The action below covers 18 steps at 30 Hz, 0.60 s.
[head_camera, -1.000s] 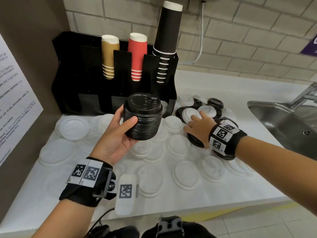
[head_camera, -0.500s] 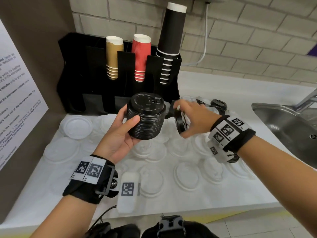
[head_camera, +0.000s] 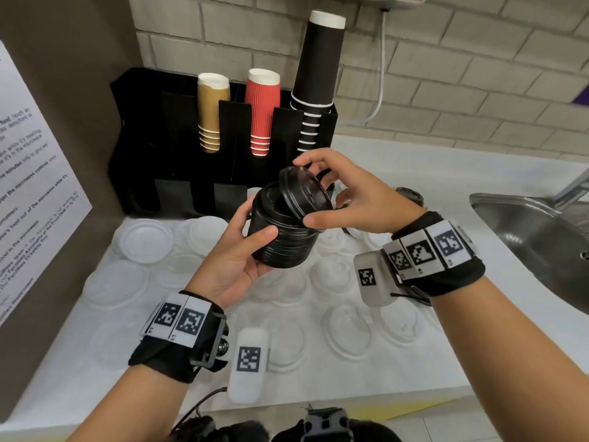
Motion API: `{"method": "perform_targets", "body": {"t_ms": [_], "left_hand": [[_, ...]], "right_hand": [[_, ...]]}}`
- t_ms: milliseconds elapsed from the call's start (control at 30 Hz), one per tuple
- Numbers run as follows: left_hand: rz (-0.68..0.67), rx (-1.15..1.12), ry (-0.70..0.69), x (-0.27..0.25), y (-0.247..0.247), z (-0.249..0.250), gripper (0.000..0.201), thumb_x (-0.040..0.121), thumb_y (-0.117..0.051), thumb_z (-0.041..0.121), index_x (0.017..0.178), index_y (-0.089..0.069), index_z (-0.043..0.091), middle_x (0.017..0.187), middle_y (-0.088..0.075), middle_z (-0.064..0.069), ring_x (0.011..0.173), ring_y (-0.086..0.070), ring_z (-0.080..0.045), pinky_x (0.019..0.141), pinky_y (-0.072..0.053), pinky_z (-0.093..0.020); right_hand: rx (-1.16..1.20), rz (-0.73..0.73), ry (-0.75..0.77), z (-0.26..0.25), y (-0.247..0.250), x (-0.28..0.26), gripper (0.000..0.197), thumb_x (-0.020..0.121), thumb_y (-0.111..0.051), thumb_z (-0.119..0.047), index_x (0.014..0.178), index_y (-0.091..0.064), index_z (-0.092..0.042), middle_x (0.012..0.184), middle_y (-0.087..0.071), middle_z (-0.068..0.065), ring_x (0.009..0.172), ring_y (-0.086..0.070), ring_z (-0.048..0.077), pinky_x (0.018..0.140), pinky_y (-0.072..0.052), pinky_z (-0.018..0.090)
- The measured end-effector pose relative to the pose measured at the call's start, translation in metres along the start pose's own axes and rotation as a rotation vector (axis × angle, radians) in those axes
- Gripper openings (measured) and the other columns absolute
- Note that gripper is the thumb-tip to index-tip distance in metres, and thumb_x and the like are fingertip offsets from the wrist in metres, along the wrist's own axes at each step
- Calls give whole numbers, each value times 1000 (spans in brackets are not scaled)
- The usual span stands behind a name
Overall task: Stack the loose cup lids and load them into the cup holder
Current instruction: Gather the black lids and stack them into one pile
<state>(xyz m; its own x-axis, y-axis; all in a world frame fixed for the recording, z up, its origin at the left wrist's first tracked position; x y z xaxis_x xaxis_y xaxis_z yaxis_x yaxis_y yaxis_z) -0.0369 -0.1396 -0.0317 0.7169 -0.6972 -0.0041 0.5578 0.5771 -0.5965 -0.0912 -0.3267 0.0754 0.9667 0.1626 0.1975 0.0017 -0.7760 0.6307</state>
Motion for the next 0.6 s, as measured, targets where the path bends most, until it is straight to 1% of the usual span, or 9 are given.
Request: {"method": "perform_targets", "body": {"t_ms": [100,167,233,367,500,600], "left_hand": [[-15,23,3,0,-1,-1,72,69,-77,21,134,-49,35,121,-68,-1,109,-67,-22,74,-58,-32],[-26,38,9,0,-2,-3,69,71,-74,19,133,-50,37,121,-68,-1,110,-67,-23,75,-58,-32],[-38,45,16,0,-4,-5,68,74,-70,16,135,-49,36,121,-68,-2,109,-67,-23,74,-58,-32],[-34,33,20,0,-4,-7,69,72,-72,18,135,-49,35,120,-69,-1,109,-67,-23,74,-57,-31],[-30,13,25,0,-4,-8,66,78,-68,16,138,-46,35,124,-67,-3,111,-66,-23,77,-58,-32],[-37,12,25,1,-6,-9,64,79,-67,17,137,-47,34,125,-67,-4,113,-65,-24,78,-57,-32]], "right_hand": [[-17,15,-12,-2,1,-1,54,80,-75,-16,128,-51,-21,109,-52,-14,93,-49,-10,71,-41,5],[-54,0,-19,-4,0,0,50,81,-74,-16,127,-53,-21,111,-54,-9,92,-51,-8,70,-41,6],[-104,-24,-19,-5,-1,1,49,82,-74,-14,126,-55,-21,113,-57,-6,91,-53,-6,70,-41,5],[-158,-29,-42,-4,-2,1,55,79,-76,-13,129,-54,-20,118,-58,-2,96,-56,7,71,-41,5],[-187,-11,-29,-5,-2,-1,60,75,-79,-15,129,-53,-20,121,-57,-2,101,-56,10,72,-40,4],[-191,-10,-24,-5,-2,-2,62,74,-81,-20,129,-53,-21,120,-56,-3,101,-55,10,72,-40,4]]}}
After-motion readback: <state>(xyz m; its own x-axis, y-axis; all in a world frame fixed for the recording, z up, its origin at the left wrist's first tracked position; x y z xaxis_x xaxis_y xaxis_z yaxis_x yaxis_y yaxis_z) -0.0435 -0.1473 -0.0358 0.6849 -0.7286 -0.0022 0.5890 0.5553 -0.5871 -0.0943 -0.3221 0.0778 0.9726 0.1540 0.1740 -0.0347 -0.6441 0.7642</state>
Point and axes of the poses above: each hand's wrist, its own x-axis towards the middle knuckle, its own y-axis out of the back of the hand, z = x × y, the point moved 1 cm from there along x, towards the middle knuckle
